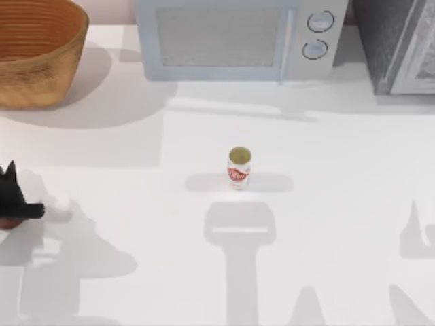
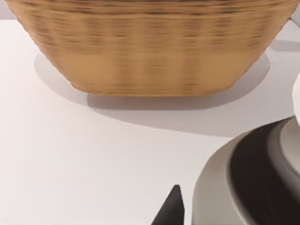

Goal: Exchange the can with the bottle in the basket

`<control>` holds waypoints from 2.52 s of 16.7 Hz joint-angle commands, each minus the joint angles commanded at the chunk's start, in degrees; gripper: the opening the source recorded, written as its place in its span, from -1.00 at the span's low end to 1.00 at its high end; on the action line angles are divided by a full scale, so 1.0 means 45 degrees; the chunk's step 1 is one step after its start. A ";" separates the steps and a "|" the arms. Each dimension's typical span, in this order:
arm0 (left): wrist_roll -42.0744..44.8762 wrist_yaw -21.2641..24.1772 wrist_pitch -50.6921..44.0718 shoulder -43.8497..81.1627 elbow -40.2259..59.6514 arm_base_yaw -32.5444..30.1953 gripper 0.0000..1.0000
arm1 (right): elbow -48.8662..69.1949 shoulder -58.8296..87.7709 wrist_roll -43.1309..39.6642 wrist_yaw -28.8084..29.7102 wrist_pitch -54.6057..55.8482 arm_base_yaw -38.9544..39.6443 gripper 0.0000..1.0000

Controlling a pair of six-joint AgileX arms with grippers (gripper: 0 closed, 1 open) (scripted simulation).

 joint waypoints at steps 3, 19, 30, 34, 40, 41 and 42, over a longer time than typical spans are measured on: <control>0.0000 0.0000 0.0000 0.0000 0.0000 0.0000 -1.00 | 0.0000 0.0000 0.0000 0.0000 0.0000 0.0000 1.00; 0.0050 -0.0458 -0.8007 -0.2744 0.7300 0.2589 -1.00 | 0.0000 0.0000 0.0000 0.0000 0.0000 0.0000 1.00; 0.0016 -0.0379 -1.7679 -0.2934 1.5292 0.0375 -1.00 | 0.0000 0.0000 0.0000 0.0000 0.0000 0.0000 1.00; 0.0021 -0.0323 -1.9029 -0.2704 1.6404 -0.0301 -1.00 | 0.0000 0.0000 0.0000 0.0000 0.0000 0.0000 1.00; 0.0037 -0.0327 -1.9022 -0.2725 1.6376 -0.0259 -1.00 | 0.0000 0.0000 0.0000 0.0000 0.0000 0.0000 1.00; 0.0032 -0.0336 -1.8974 -0.2601 1.6402 -0.0266 -1.00 | 0.0000 0.0000 0.0000 0.0000 0.0000 0.0000 1.00; 0.0029 -0.0345 -1.8878 -0.2434 1.6466 -0.0279 -1.00 | 0.0000 0.0000 0.0000 0.0000 0.0000 0.0000 1.00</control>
